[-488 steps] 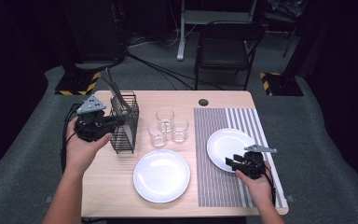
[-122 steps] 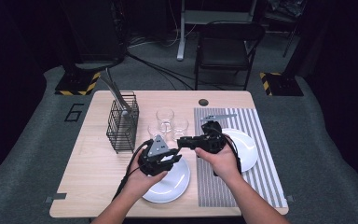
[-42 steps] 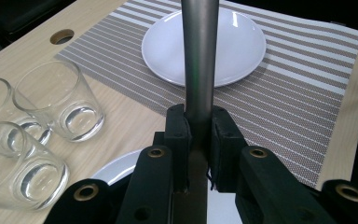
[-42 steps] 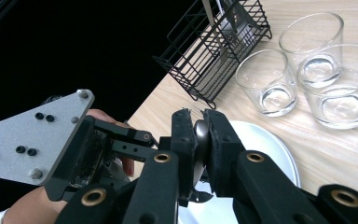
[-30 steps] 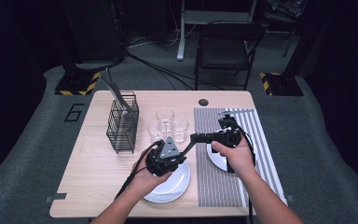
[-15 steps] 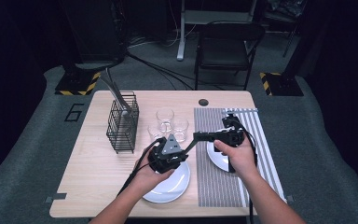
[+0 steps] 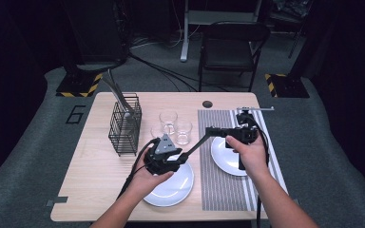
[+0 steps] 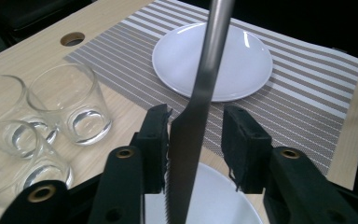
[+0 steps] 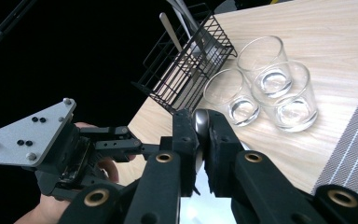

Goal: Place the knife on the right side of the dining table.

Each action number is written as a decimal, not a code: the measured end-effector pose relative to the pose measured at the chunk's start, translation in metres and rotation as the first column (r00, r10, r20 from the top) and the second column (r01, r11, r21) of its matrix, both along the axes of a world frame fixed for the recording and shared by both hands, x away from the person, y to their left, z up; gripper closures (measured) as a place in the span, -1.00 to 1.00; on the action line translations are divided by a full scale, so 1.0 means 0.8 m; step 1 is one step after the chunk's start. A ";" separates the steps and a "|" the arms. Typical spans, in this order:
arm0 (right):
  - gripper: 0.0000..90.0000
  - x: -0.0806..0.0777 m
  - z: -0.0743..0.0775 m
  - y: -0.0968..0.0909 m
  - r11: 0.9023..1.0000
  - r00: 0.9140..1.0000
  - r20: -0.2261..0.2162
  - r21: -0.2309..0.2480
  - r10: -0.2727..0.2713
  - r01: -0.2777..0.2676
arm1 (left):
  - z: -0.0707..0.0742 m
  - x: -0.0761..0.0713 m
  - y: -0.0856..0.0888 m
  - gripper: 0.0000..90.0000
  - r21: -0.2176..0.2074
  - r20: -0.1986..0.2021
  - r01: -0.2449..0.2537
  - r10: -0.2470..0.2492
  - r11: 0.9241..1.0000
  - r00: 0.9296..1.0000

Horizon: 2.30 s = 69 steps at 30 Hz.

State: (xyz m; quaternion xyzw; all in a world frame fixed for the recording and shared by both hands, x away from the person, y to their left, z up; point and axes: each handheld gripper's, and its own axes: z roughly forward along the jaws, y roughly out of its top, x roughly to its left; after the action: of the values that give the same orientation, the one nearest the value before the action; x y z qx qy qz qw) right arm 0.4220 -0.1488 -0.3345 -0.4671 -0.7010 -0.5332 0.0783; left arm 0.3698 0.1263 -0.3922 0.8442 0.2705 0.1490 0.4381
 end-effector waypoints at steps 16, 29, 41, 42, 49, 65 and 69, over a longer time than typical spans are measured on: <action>0.86 0.013 0.011 -0.032 0.996 0.996 0.019 -0.009 -0.087 0.087 | -0.011 0.005 0.034 0.16 -0.043 -0.062 -0.076 0.073 0.996 0.995; 0.86 0.026 0.022 -0.058 0.986 0.985 0.034 -0.013 -0.167 0.167 | -0.018 0.009 0.051 0.10 -0.064 -0.098 -0.107 0.100 0.992 0.990; 0.86 0.040 0.033 -0.076 0.976 0.975 0.057 -0.021 -0.214 0.216 | -0.019 0.010 0.059 0.10 -0.077 -0.101 -0.128 0.120 0.989 0.988; 0.86 0.041 0.033 -0.078 0.975 0.974 0.059 -0.022 -0.218 0.219 | -0.019 0.010 0.060 0.10 -0.077 -0.103 -0.127 0.119 0.989 0.988; 0.86 0.051 0.041 -0.095 0.963 0.961 0.078 -0.034 -0.266 0.269 | -0.019 0.012 0.064 0.10 -0.081 -0.107 -0.136 0.127 0.987 0.986; 0.86 0.086 0.026 -0.116 0.932 0.931 0.079 -0.039 -0.358 0.361 | -0.020 0.012 0.068 0.10 -0.085 -0.104 -0.145 0.136 0.986 0.985; 0.86 0.098 0.019 -0.114 0.927 0.927 0.078 -0.051 -0.366 0.370 | -0.020 0.013 0.070 0.10 -0.082 -0.100 -0.143 0.135 0.986 0.986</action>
State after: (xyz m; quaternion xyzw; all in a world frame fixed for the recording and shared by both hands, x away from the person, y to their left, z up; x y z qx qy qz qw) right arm 0.5006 -0.2404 -0.3194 -0.5745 -0.6201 -0.5306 -0.0619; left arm 0.3802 0.1823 -0.4079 0.8089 0.3556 0.1271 0.4507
